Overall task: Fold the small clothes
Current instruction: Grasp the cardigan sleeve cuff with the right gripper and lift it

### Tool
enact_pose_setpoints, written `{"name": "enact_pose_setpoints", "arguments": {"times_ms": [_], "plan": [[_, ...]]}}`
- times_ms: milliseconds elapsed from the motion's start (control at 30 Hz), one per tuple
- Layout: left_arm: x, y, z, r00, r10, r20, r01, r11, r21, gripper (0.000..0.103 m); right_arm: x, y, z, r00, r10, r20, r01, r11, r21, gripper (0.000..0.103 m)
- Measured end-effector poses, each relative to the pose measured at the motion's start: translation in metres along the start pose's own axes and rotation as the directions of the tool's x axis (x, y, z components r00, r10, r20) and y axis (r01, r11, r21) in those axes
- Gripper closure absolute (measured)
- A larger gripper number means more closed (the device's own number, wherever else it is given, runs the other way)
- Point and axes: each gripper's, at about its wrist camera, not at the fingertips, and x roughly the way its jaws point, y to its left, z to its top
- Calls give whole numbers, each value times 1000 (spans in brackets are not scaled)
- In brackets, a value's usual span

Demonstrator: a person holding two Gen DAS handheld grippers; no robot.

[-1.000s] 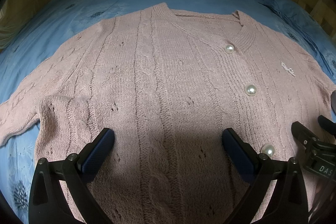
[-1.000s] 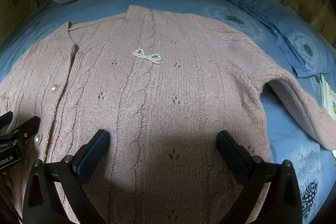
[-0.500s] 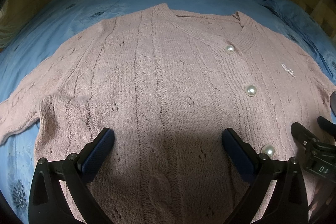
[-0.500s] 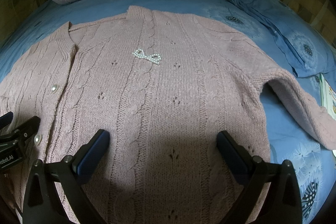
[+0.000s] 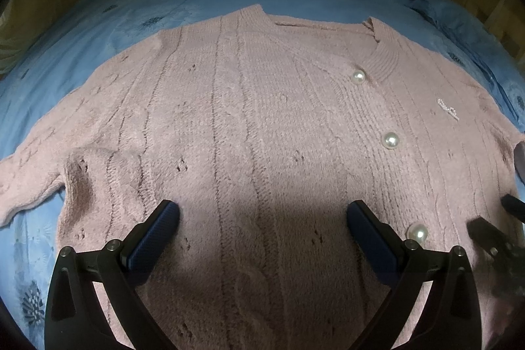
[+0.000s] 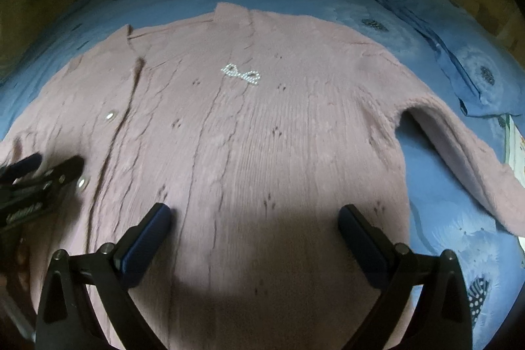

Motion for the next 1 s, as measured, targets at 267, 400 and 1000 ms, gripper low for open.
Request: {"name": "enact_pose_setpoints", "arguments": {"times_ms": [267,400,1000], "plan": [[-14,3,-5,1000,-5,-20,5,1000,-12,9,-39,-28,-11,1000,-10,6,10,998,-55,0],[-25,7,-5,1000,-3,-14,3,1000,-23,9,-59,-60,-9,998,-57,12,58,997,-53,0],[-57,5,-3,1000,19,19,-18,999,-45,9,-43,-236,-26,962,-267,-63,273,956,106,2]]}}
